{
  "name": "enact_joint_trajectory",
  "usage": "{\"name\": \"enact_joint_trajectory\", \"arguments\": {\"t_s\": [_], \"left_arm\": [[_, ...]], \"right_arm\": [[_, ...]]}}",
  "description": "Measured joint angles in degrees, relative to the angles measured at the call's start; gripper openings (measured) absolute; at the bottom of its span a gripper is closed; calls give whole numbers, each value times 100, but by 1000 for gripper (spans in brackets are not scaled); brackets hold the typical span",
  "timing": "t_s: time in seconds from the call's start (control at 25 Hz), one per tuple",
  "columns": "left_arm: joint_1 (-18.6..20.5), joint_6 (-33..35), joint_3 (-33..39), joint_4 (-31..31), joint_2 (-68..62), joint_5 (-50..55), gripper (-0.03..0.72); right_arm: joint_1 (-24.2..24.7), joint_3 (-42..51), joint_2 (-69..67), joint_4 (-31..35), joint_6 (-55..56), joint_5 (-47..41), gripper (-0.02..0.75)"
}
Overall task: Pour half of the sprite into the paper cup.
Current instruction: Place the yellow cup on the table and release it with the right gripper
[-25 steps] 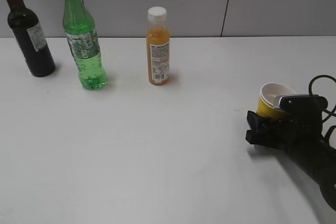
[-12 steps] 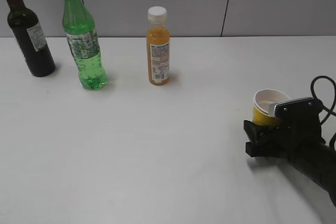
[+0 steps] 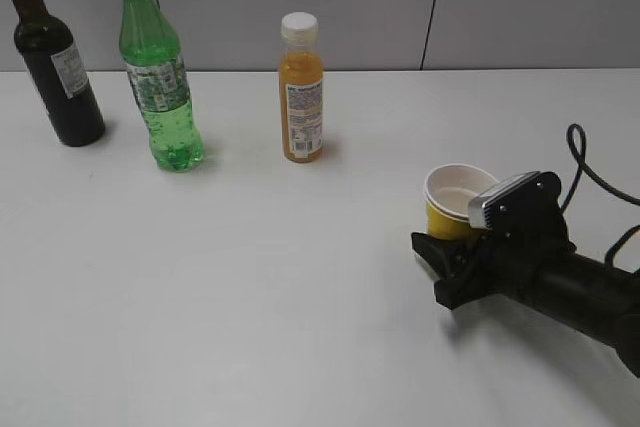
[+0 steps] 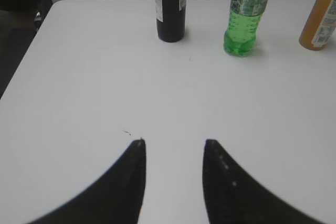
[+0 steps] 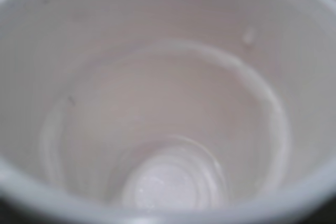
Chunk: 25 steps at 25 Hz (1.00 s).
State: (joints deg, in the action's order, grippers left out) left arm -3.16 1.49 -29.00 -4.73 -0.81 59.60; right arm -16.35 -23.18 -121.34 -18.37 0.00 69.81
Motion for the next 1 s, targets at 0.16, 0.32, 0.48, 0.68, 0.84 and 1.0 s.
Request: {"name": "enact_joint_trajectory", "arguments": {"t_s": [0.16,0.32,0.48,0.68,0.84,1.0], "left_arm": [[0,0,0,0,0,0,283],[0,0,0,0,0,0,283],[0,0,0,0,0,0,283],[0,0,0,0,0,0,283],[0,0,0,0,0,0,283],[0,0,0,0,0,0,283]], "right_arm": [[-165,-350,17,-471,287,0,447],[-452,-788,17,-922,595,0,447],[-608,-1298,17,-1652,975,-187,447],[-628,-2049,17,-2990,1556,-710,445],[-640,-2512,-144,-3700,2002,-724,445],[-822,-2846,-459,-4084,2113,-728,445]]}}
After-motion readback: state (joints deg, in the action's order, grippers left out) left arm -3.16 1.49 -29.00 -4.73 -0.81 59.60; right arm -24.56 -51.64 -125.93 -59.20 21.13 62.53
